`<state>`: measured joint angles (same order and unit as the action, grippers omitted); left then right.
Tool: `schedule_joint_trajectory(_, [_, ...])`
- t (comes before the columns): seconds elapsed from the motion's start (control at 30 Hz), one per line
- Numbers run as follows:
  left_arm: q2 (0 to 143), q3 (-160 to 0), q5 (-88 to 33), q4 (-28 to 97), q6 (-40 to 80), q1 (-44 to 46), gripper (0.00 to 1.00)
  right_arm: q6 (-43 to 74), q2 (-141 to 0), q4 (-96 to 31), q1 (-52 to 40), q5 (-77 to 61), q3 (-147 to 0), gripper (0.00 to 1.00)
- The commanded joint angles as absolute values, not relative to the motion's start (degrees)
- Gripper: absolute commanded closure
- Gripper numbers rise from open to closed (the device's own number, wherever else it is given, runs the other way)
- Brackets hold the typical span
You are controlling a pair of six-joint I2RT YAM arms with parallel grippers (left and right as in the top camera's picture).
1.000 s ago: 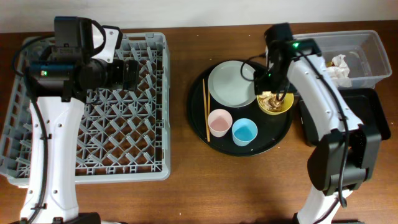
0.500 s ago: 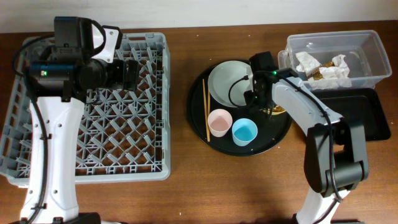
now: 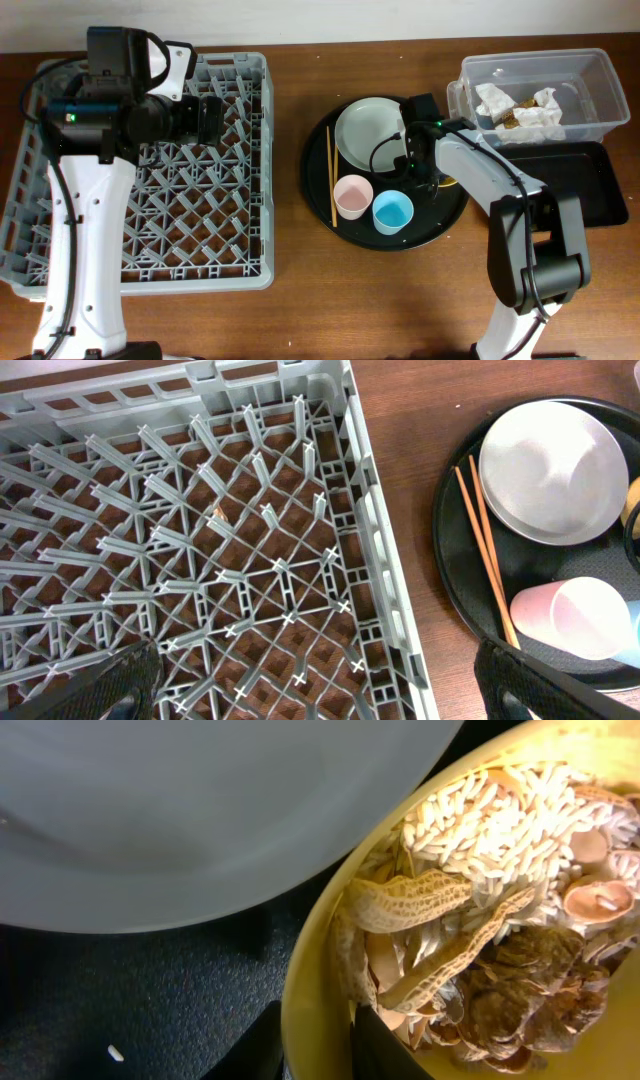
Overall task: Sort waste into correct bins and load items into the dishwasher rack
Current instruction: 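Grasp the yellow bowl with the right gripper and lift it, then tip the yellow bowl's food scraps onto the black tray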
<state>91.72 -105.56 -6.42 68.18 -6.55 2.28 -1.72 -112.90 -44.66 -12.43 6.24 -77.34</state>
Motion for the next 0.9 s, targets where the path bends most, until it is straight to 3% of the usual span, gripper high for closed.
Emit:
schedule_joint_trajectory(0.0, [91.9,-106.5,-6.2,68.2,-6.0,2.3,0.01,-1.7,-113.8,-44.7,-12.7,6.7,-76.9,0.86])
schedule_joint_trajectory(0.1, [91.9,-106.5,-6.2,68.2,-6.0,2.3,0.01,-1.6,-113.7,-46.2,-12.7,6.7,-77.6,0.96])
schedule_joint_trajectory(0.37, [91.9,-106.5,-6.2,68.2,-6.0,2.3,0.01,0.9,-100.4,-69.8,-12.2,3.0,-98.3,0.96])
schedule_joint_trajectory(0.5, [91.9,-106.5,-6.2,68.2,-6.0,2.3,0.01,-3.7,-93.9,-74.0,-3.1,-7.2,-97.9,0.96])
schedule_joint_trajectory(0.67, [91.9,-106.5,-6.2,68.2,-6.0,2.3,0.01,-19.4,-94.0,-68.2,18.4,-35.3,-87.2,0.96])
schedule_joint_trajectory(0.87, [91.9,-106.5,-6.2,68.2,-6.0,2.3,0.01,-25.2,-94.9,-40.5,38.1,-62.9,-62.7,0.96])
